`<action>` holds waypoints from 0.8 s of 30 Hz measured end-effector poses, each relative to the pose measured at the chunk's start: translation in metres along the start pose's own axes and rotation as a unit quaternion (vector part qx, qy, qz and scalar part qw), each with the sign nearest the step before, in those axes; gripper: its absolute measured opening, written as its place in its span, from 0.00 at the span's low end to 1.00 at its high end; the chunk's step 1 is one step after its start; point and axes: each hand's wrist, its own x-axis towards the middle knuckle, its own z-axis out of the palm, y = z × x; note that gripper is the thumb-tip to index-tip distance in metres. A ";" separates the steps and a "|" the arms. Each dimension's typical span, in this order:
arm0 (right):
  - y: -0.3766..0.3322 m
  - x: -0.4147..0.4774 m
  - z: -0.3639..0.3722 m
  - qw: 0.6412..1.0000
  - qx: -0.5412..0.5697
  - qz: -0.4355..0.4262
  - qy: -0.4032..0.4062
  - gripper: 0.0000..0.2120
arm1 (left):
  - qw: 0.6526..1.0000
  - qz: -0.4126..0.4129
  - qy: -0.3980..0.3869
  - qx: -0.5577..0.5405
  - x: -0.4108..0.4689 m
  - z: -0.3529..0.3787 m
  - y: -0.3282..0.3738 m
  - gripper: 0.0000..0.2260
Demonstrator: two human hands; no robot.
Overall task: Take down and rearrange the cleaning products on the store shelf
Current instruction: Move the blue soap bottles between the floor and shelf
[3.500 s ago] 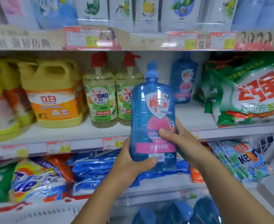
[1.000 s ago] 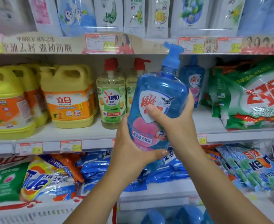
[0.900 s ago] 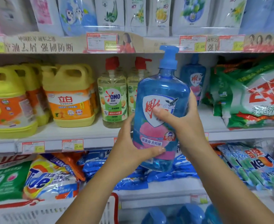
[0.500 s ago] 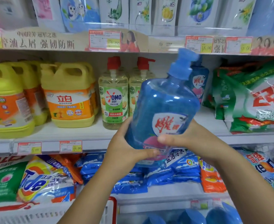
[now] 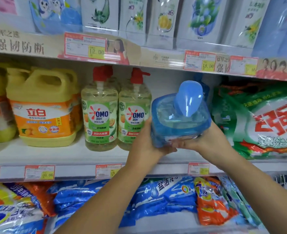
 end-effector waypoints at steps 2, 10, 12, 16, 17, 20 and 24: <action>0.015 0.006 -0.005 1.000 -0.006 0.020 -0.004 0.41 | 0.999 -0.011 -0.026 0.017 0.010 0.012 -0.006 0.39; 0.037 0.047 -0.025 0.992 0.002 0.078 -0.100 0.35 | 0.975 0.069 -0.115 0.179 0.026 -0.006 -0.009 0.39; 0.044 0.059 -0.027 0.989 0.014 0.099 -0.105 0.33 | 0.957 0.075 -0.130 0.247 0.024 -0.009 -0.009 0.46; 0.060 0.089 -0.032 0.980 0.002 0.162 -0.112 0.30 | 0.900 0.091 -0.165 0.394 0.017 -0.011 -0.020 0.43; 0.064 0.096 -0.033 0.977 0.009 0.180 -0.113 0.31 | 0.882 0.110 -0.176 0.423 0.017 -0.010 -0.023 0.39; 0.077 0.110 -0.030 0.975 0.046 0.201 -0.077 0.32 | 0.855 0.163 -0.182 0.457 0.020 -0.006 -0.030 0.29; 0.110 0.097 0.001 0.986 -0.009 0.147 0.072 0.45 | 0.848 0.235 -0.133 0.456 0.018 -0.003 -0.038 0.28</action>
